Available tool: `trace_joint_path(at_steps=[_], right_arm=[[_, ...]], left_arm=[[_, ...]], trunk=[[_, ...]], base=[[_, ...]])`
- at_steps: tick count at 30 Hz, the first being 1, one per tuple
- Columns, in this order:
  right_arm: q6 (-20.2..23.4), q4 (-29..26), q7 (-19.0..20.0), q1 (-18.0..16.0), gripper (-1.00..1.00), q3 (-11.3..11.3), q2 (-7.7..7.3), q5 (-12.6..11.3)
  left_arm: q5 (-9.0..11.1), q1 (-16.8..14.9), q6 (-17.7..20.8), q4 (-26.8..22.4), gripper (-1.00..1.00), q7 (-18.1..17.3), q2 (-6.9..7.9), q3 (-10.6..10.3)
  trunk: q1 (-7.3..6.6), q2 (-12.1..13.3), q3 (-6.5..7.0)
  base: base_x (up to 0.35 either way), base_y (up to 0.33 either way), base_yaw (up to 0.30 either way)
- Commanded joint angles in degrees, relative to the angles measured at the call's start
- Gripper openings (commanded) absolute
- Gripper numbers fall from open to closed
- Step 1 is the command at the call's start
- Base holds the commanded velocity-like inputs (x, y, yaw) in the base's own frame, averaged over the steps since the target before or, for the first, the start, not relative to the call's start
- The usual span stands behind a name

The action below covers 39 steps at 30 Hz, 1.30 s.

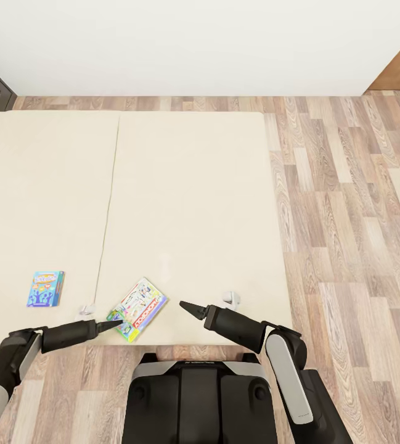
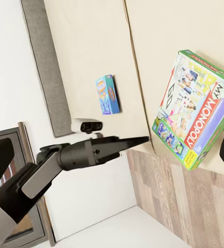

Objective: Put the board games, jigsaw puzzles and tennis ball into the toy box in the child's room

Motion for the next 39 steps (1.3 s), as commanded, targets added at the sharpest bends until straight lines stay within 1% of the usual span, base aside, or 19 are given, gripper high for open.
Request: trace_joint_path(at_steps=[1, 4, 5, 10, 15, 18, 19, 22, 23, 27, 29, 34, 38, 39], right_arm=[[0.2, 0.0, 0.3, 0.0, 1.0, -0.1, 0.03, 0.2], [0.2, 0.0, 0.3, 0.0, 1.0, -0.1, 0.01, 0.2], [0.2, 0.0, 0.3, 0.0, 1.0, -0.1, 0.01, 0.2], [0.2, 0.0, 0.3, 0.0, 1.0, -0.1, 0.0, 0.2], [0.1, 0.0, 0.3, 0.0, 1.0, -0.1, 0.03, 0.2], [0.1, 0.0, 0.3, 0.0, 1.0, -0.1, 0.01, 0.2], [0.1, 0.0, 0.3, 0.0, 1.0, -0.1, 0.01, 0.2], [0.0, -0.1, 0.3, 0.0, 1.0, 0.0, 0.0, 0.3], [0.0, -0.1, 0.3, 0.0, 1.0, 0.0, 0.0, 0.3], [0.0, -0.1, 0.2, 0.0, 1.0, 0.0, 0.0, 0.3], [0.0, -0.1, -0.1, 0.0, 1.0, -0.1, 0.0, 0.7], [0.1, -0.2, -2.0, 0.0, 1.0, -0.1, 0.08, 1.8], [0.1, -0.2, -4.5, 0.0, 1.0, -0.1, 0.23, 2.5], [0.2, -0.2, -5.7, 0.0, 1.0, -0.1, 0.3, 2.7]], left_arm=[[0.2, 0.0, 0.6, 0.0, 1.0, -0.9, 0.23, 0.0], [0.1, 0.0, 0.6, 0.0, 1.0, -3.5, 0.75, 0.1], [0.0, 0.0, 0.7, -0.1, 1.0, -5.2, 1.03, 0.1], [0.0, 0.0, 0.8, -1.2, 1.0, -8.4, 2.06, 0.2], [-0.2, 0.0, 1.2, -2.2, 1.0, -8.3, 2.49, 0.3], [-0.2, -0.1, 2.1, -3.1, 1.0, -6.8, 2.64, 0.3], [-0.2, -0.1, 2.9, -4.1, 1.0, -5.0, 2.69, 0.2], [-0.2, -0.1, 4.0, -5.7, 1.0, -1.8, 2.71, 0.1], [-0.2, -0.1, 4.5, -6.6, 1.0, 0.4, 2.7, 0.1], [-0.2, -0.1, 5.1, -7.6, 1.0, 4.2, 2.49, 0.1], [-0.2, -0.1, 5.4, -8.1, 1.0, 7.4, 2.31, 0.1], [-0.2, -0.1, 5.5, -8.5, 1.0, 9.9, 2.28, 0.1], [-0.2, -0.2, 5.6, -8.6, 1.0, 11.3, 2.28, 0.1], [-0.2, -0.2, 5.6, -8.6, 1.0, 12.2, 2.28, 0.1]], trunk=[[0.03, -0.1, -0.06], [0.03, -0.1, -0.06], [0.03, -0.1, -0.06], [0.03, -0.1, -0.06], [0.03, -0.1, -0.06], [0.03, -0.1, -0.06], [0.03, -0.1, -0.06], [0.03, -0.1, -0.06], [0.03, -0.1, -0.06], [0.03, -0.1, -0.06], [0.03, -0.1, -0.06], [0.03, -0.1, -0.06], [0.03, -0.1, -0.06], [0.03, -0.1, -0.06]], base=[[0.0, 0.0, 0.0], [0.0, 0.0, 0.0], [0.0, 0.0, 0.0], [0.0, 0.0, 0.0], [0.0, 0.0, 0.0], [0.0, 0.0, 0.0], [0.0, 0.0, 0.0], [0.0, 0.0, 0.0], [0.0, 0.0, 0.0], [0.0, 0.0, 0.0], [0.0, 0.0, 0.0], [0.0, 0.0, 0.0], [0.0, 0.0, 0.0], [0.0, 0.0, 0.0]])
